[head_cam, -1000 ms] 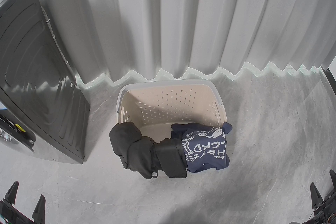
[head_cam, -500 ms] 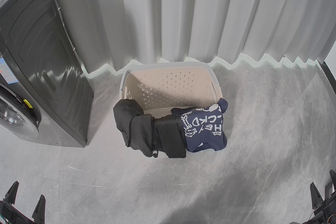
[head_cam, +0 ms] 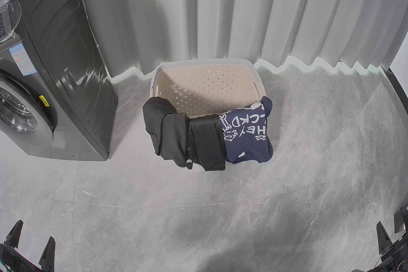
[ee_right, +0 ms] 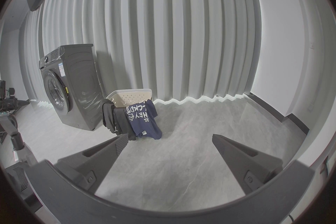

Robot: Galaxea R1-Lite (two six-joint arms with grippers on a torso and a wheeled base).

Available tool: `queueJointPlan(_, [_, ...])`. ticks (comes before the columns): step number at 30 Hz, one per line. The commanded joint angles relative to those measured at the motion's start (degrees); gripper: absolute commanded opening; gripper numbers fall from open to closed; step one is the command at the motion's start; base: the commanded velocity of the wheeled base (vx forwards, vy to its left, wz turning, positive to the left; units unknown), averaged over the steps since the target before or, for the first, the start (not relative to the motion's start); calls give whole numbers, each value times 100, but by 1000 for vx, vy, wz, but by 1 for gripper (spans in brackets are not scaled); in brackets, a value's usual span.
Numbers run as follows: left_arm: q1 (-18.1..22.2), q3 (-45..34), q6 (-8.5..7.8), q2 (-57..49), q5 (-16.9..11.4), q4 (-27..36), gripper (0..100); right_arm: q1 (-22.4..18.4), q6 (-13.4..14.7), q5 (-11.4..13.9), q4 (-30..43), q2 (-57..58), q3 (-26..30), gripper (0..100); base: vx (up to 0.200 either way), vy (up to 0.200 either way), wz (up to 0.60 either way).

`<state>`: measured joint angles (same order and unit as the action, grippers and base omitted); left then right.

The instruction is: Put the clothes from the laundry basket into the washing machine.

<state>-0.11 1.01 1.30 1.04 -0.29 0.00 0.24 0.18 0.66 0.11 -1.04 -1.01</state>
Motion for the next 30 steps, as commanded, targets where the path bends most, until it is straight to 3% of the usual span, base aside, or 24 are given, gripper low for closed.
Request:
queueJointPlan(1, [-7,-92,1,-104,-6,0,100,2,-1,4,-2,104,92,100,0,200,0])
queueJointPlan(30, [2,-92,10,-104,-6,0,100,2,-1,4,-2,104,92,100,0,200,0])
